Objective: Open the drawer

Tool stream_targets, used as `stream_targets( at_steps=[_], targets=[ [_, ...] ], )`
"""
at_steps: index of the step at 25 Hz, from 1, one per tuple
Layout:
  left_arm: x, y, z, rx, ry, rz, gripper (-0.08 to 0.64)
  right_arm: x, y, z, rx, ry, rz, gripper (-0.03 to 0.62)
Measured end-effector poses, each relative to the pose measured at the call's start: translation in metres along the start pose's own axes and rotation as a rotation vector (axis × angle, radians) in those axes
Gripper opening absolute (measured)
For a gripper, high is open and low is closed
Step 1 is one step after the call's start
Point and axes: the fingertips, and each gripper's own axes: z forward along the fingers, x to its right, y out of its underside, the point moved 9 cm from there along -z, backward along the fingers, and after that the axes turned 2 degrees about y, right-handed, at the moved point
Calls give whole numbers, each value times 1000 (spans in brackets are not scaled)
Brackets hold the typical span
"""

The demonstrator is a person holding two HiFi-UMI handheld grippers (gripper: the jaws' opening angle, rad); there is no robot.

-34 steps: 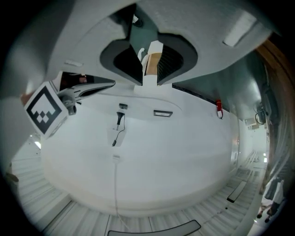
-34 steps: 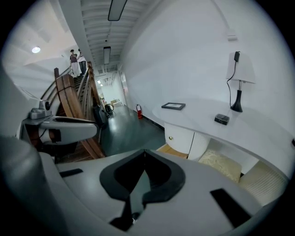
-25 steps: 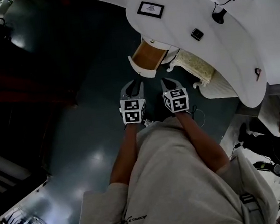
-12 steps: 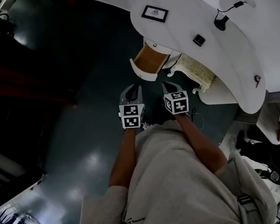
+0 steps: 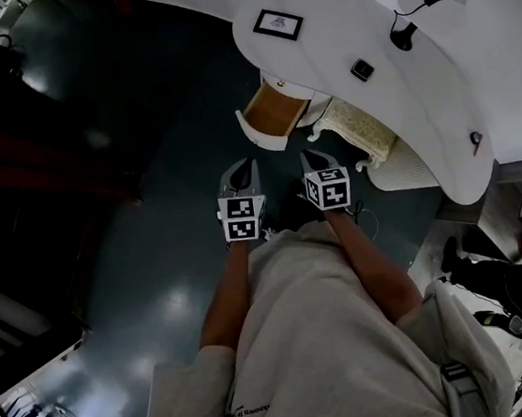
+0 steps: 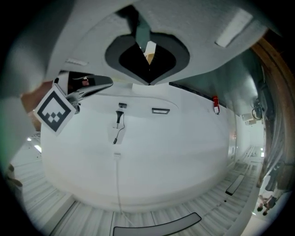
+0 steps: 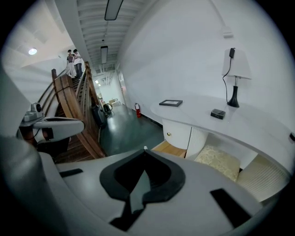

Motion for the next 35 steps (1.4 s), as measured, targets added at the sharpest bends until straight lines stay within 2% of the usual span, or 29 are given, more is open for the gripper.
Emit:
stream_targets(
  at_steps=[4, 12, 20, 23, 27, 32, 35],
  targets=[
    [0, 1, 1, -5, 25, 11, 9, 2, 0, 2, 3, 1, 8, 15],
    [2, -4, 3, -21, 60, -29, 9, 3, -3, 7, -19, -9, -14, 15],
    [-7, 2, -4, -26, 8, -47, 9, -3, -1, 11, -32, -30, -37, 15],
    [-11, 3, -5, -19, -11, -58, 9, -8, -1, 11, -35, -33, -88, 15],
    [-11, 6, -3, -32, -5, -76, 9, -15, -1, 12, -26, -52, -181, 15],
    [-12, 14, -3, -65, 14, -129, 9, -16, 3, 13, -41, -65, -182, 15],
    [-14, 16, -5, -79, 19, -133, 9, -14, 10, 13, -58, -66, -176, 15]
  ],
)
